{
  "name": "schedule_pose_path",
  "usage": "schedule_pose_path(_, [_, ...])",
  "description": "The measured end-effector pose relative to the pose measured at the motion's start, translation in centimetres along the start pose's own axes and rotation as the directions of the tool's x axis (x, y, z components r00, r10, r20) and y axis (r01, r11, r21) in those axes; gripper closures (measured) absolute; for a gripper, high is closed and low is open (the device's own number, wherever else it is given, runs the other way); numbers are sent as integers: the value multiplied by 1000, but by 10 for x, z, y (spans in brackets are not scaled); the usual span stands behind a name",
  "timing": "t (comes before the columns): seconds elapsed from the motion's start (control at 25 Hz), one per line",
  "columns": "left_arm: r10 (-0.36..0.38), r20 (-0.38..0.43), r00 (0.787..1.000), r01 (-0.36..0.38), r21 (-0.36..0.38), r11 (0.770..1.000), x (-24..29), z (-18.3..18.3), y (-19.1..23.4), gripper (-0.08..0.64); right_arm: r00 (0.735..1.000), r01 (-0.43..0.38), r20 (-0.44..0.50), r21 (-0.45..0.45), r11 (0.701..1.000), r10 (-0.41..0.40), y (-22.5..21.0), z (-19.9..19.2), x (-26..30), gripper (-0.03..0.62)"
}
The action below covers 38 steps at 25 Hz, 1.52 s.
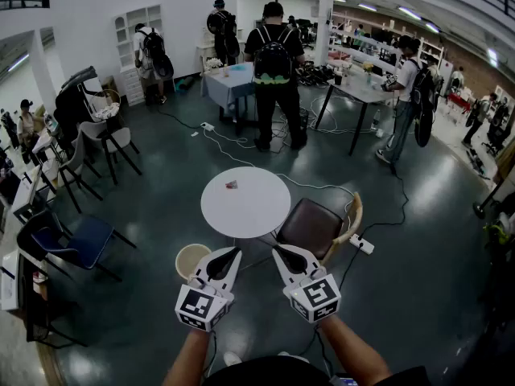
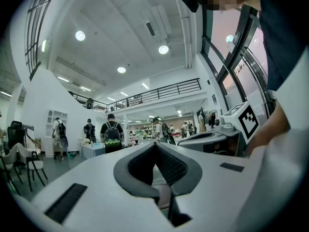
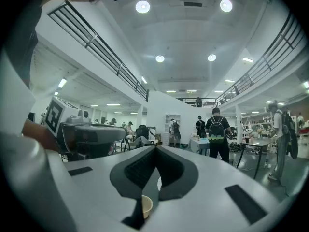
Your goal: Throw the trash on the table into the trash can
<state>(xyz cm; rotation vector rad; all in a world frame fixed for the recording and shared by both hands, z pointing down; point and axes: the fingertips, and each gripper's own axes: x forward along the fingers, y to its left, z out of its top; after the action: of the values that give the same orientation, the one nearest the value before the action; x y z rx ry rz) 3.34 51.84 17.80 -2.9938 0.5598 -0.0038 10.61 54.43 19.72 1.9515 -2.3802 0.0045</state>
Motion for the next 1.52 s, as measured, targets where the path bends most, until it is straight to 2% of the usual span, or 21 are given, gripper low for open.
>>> schedule_pose_path(0.2, [7, -8, 1000, -7, -12, 1000, 13, 3, -32, 545, 999, -18, 32, 46, 999, 16, -19, -4, -27, 574])
schedule_pose_path(0.68, [71, -26, 997, -71, -11, 997, 20, -12, -76, 545, 998, -54, 21, -5, 999, 54, -44, -22, -61, 574])
schedule_pose_path(1.12, [101, -29, 994, -101, -19, 995, 58, -14, -57, 545, 997, -70, 20, 13, 997, 70, -75, -28, -37, 574])
schedule_pose_path(1.52, [71, -23, 997, -71, -13, 997, 114, -20, 0, 545, 997, -70, 13, 3, 998, 70, -112, -25, 32, 574])
